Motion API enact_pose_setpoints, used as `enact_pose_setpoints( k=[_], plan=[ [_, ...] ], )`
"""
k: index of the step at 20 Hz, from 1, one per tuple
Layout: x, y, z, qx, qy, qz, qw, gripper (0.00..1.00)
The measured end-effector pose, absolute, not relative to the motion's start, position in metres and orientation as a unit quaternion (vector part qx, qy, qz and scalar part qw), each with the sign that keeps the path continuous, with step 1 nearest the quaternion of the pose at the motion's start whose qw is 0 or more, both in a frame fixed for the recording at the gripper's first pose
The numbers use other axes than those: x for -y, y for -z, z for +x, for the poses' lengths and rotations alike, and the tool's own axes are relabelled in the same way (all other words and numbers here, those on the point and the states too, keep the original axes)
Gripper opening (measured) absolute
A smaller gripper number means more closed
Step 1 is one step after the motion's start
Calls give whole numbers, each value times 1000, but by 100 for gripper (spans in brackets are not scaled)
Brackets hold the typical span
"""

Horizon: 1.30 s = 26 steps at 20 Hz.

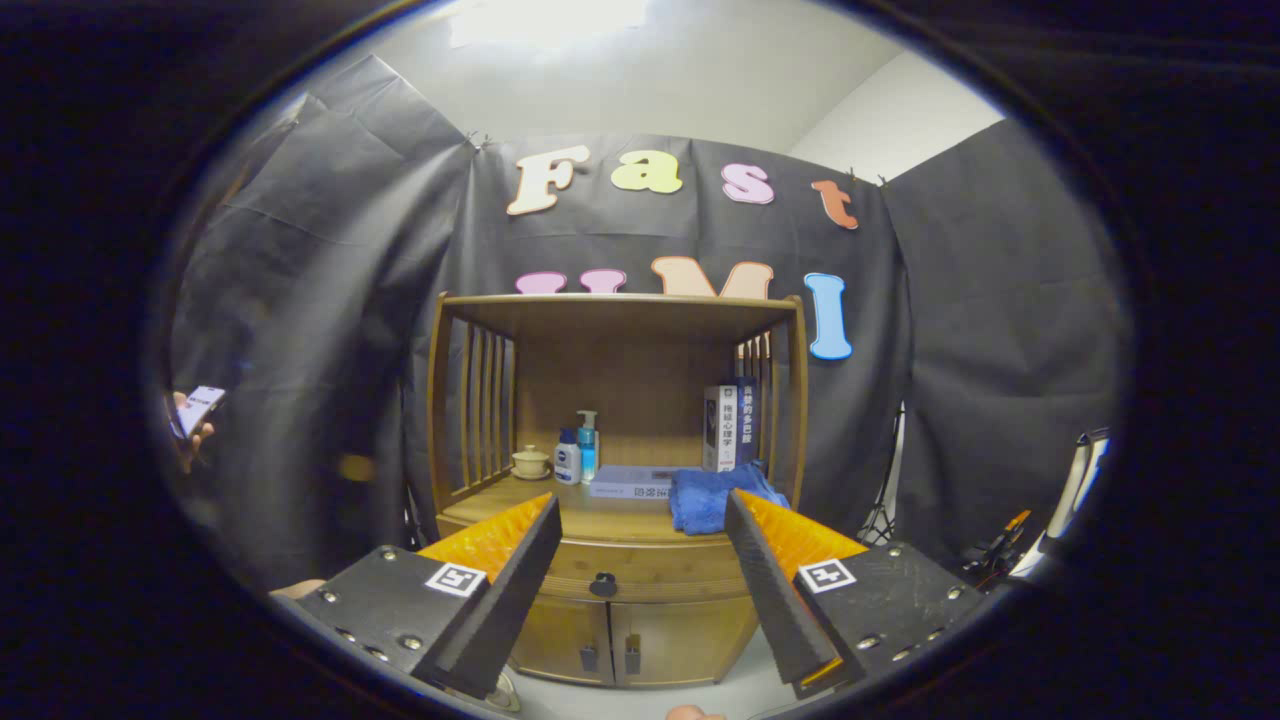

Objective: Pull open the drawer, take out the items inside it, and place them on the countertop above the cabinet.

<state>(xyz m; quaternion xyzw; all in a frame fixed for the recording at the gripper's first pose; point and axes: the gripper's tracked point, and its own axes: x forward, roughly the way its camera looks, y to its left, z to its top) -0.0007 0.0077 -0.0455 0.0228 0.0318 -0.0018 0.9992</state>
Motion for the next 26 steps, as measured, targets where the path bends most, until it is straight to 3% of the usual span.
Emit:
enact_pose_setpoints(
  k=[13,26],
  plan=[
    [-56,133,67,-95,-53,-9,994,98],
    [-71,254,152,-170,-56,-11,984,98]
  ],
)
